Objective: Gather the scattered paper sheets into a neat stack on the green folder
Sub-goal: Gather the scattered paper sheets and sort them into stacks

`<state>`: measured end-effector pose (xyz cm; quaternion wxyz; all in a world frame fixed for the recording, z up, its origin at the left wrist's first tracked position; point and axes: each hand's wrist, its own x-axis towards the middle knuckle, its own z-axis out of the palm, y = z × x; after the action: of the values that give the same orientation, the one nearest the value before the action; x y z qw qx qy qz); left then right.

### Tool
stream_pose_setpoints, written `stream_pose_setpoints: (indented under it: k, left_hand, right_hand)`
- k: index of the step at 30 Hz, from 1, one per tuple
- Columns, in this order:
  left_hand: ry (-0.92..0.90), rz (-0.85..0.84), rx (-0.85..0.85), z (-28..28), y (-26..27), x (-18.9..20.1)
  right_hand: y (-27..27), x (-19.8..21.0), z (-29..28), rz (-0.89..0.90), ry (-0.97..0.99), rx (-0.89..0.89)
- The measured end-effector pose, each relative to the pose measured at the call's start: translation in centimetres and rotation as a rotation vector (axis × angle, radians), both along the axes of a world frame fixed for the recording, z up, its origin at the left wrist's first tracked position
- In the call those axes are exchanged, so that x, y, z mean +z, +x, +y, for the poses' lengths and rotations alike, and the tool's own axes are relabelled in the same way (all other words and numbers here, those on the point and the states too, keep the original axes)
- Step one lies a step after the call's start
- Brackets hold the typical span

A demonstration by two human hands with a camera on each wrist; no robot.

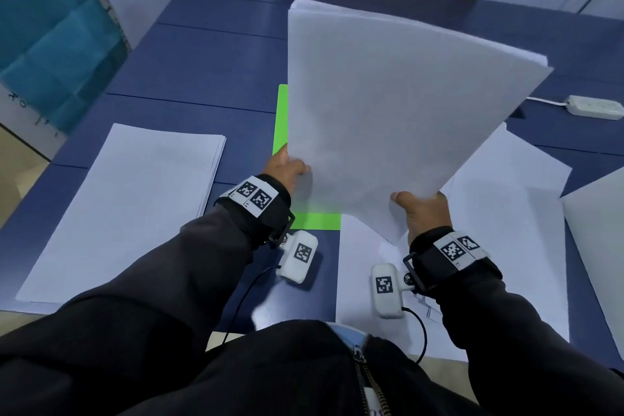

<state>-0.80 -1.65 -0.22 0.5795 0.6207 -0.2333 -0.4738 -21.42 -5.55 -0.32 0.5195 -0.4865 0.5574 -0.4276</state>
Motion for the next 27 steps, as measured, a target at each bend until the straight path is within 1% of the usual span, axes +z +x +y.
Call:
stream_pose_setpoints:
  k: [3,7,10,12,15,18,24,27]
  left_hand:
    - [-0.006,-0.066,-0.072,0.6,0.5,0.0]
    - [0.023,-0.172,-0.054,1.8,2.8,1.4]
    - [0.136,-0.312,-0.021,3.6,5.8,2.0]
    - [0.203,-0.356,0.013,5.1,7.8,2.2]
    - [0.372,-0.458,0.065,7.4,11.5,1.5]
    - [0.472,-0.505,0.117,10.3,15.3,0.5]
    - [0.703,-0.578,0.114,14.9,21.7,-1.7]
    - [0.756,-0.600,0.140,16.7,24.5,-3.5]
  right_hand:
    - [0.7,0.7,0.5,-0.002,-0.014,0.015]
    - [2.7,1.4,0.9,0.001,0.001,0.071]
    - [5.1,1.5,1.7,-0.029,0.082,0.134]
    - [7.0,1.4,2.1,-0.030,0.135,0.202]
    - [10.5,0.4,2.8,0.070,0.190,0.326]
    - [13.9,-1.4,3.3,0.155,0.259,0.472]
    - [19.8,-2.2,6.6,0.234,0.369,0.700]
    - [22.0,-1.8,8.4,0.267,0.435,0.760]
